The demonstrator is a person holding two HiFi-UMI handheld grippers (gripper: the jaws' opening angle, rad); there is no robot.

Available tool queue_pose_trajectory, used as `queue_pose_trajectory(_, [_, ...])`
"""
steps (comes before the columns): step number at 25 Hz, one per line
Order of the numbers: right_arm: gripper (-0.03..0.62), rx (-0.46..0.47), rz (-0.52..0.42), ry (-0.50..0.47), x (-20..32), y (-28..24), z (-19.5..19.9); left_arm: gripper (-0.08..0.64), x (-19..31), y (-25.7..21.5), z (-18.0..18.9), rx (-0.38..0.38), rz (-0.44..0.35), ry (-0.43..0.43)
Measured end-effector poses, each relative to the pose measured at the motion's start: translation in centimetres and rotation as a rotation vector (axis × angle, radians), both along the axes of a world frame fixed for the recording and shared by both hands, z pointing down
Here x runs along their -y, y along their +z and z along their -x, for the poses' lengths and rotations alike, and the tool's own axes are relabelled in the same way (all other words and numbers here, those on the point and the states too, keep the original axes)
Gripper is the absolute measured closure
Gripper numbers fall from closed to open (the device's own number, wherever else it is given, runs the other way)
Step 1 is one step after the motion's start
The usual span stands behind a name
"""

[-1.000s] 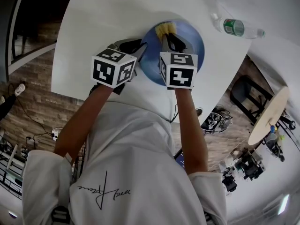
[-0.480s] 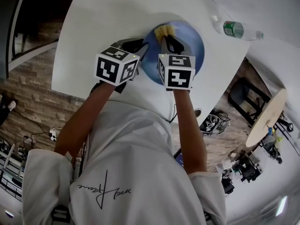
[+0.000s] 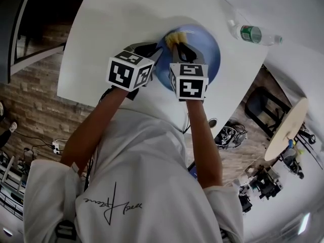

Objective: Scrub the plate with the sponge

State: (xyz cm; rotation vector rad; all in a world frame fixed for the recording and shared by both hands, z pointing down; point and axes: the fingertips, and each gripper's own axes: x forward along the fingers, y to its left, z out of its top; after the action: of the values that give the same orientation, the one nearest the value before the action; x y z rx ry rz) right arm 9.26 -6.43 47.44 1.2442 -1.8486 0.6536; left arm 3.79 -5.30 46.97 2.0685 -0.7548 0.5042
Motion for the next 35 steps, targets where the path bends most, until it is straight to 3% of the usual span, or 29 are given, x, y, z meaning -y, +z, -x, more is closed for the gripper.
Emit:
queue_pose_trajectory(20, [0.548,-0.085,0.016,-0.105,-2.6,0.0,0.9,0.489,0.1,0.0,-0.2,0.003,-0.003,-0.005])
queue_pose_trajectory(35, [0.551,-0.085,0.014,-0.113,-4.6,-0.3,1.1,0.489,-0.1,-0.3,-0.2,0.010,-0.014,-0.007])
